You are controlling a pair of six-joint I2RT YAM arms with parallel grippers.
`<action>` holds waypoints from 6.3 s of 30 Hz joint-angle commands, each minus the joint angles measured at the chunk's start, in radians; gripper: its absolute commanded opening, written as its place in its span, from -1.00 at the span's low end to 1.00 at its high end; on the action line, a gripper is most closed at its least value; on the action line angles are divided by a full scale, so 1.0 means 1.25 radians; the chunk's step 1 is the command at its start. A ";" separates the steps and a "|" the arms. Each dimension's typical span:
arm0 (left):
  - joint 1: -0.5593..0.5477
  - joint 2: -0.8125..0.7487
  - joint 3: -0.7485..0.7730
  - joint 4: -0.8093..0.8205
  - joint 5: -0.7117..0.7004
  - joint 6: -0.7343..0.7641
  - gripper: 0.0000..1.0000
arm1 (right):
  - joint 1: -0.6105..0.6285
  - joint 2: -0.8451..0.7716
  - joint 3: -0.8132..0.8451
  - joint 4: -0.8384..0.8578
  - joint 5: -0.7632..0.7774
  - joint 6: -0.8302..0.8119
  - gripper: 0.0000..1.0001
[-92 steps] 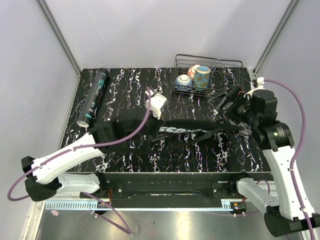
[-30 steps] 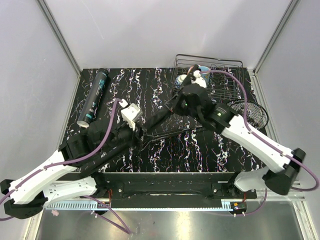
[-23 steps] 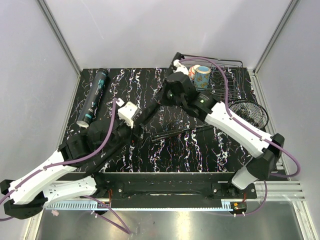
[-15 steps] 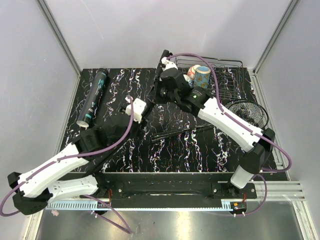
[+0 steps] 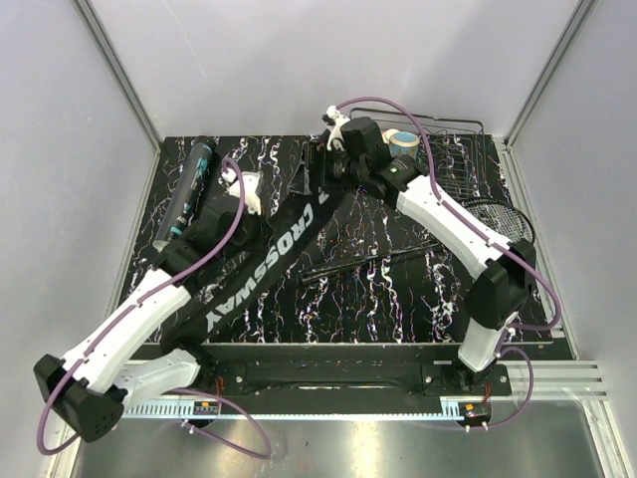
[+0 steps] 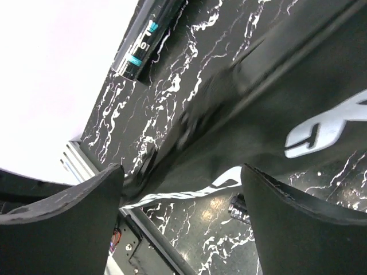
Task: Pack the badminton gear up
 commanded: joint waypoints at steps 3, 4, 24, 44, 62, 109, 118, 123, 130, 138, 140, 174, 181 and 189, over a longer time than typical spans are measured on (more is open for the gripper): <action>0.072 0.097 0.020 0.127 -0.036 -0.243 -1.00 | 0.004 -0.061 -0.111 0.035 0.032 0.128 0.99; 0.080 0.108 0.018 0.135 -0.032 -0.259 -1.00 | 0.005 -0.098 -0.139 0.048 0.048 0.139 0.99; 0.119 0.014 -0.021 0.169 -0.150 -0.513 -1.00 | 0.291 -0.184 -0.463 0.447 0.108 0.125 0.65; 0.119 -0.016 -0.080 0.196 -0.154 -0.489 -1.00 | 0.318 -0.255 -0.431 0.287 0.254 0.044 0.55; 0.119 -0.012 -0.063 0.179 -0.154 -0.492 -1.00 | 0.319 -0.185 -0.377 0.267 0.230 0.017 0.24; 0.119 -0.171 -0.165 0.144 -0.047 -0.339 0.25 | 0.375 -0.109 -0.393 0.285 0.432 -0.029 -1.00; 0.123 -0.110 -0.127 0.093 0.003 -0.296 0.36 | 0.374 -0.130 -0.443 0.327 0.388 -0.017 -1.00; 0.128 -0.081 -0.126 0.075 -0.019 -0.377 -0.25 | 0.374 -0.146 -0.458 0.338 0.382 -0.001 -1.00; 0.129 -0.108 -0.192 0.153 0.040 -0.428 0.13 | 0.375 -0.153 -0.465 0.339 0.378 0.001 -1.00; 0.128 -0.121 -0.171 0.082 -0.017 -0.442 -0.16 | 0.374 -0.167 -0.472 0.340 0.389 0.000 -1.00; 0.128 -0.137 -0.181 0.086 -0.020 -0.459 0.03 | 0.374 -0.166 -0.472 0.340 0.389 0.001 -1.00; 0.137 0.111 0.020 -0.064 0.066 -0.108 -1.00 | 0.323 -0.147 -0.453 0.275 0.344 0.032 0.72; 0.137 0.086 0.006 -0.058 0.086 -0.129 -1.00 | 0.304 -0.079 -0.371 0.256 0.327 0.019 0.62; 0.137 0.062 0.001 -0.055 0.141 -0.103 -1.00 | 0.243 -0.006 -0.318 0.241 0.365 0.017 0.22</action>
